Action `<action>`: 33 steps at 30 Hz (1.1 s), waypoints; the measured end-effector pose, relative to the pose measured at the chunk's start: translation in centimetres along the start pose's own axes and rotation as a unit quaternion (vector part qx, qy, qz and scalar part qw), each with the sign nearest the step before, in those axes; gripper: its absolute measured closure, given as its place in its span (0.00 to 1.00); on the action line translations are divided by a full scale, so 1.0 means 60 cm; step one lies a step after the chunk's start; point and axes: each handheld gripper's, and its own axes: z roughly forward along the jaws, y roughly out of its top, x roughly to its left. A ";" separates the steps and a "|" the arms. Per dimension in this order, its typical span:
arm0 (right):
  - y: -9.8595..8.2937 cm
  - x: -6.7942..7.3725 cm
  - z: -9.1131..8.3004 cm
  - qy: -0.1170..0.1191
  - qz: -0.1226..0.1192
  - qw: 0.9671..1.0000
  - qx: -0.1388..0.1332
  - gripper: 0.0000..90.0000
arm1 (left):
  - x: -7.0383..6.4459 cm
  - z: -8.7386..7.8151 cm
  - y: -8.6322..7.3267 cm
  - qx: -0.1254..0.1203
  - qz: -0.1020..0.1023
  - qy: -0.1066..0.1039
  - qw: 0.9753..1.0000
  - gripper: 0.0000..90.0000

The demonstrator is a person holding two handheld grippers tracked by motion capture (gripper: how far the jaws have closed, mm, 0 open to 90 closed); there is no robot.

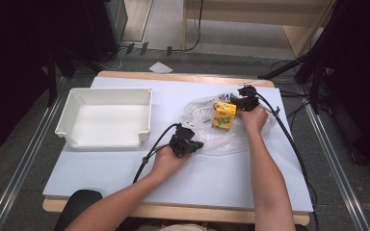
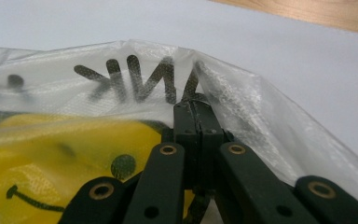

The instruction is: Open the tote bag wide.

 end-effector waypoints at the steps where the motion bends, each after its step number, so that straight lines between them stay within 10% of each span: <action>1: 0.001 0.001 0.002 -0.002 0.001 1.000 -0.002 1.00 | 0.000 -0.002 -0.001 0.001 0.001 -0.001 1.000 1.00; 13: 0.018 0.004 0.017 -0.033 -0.006 0.999 -0.003 1.00 | 0.009 -0.008 -0.009 -0.006 -0.008 -0.011 1.000 1.00; 33: 0.027 0.033 -0.110 0.057 -0.035 0.998 -0.023 0.84 | 0.008 -0.042 0.054 -0.027 0.016 -0.054 0.998 0.66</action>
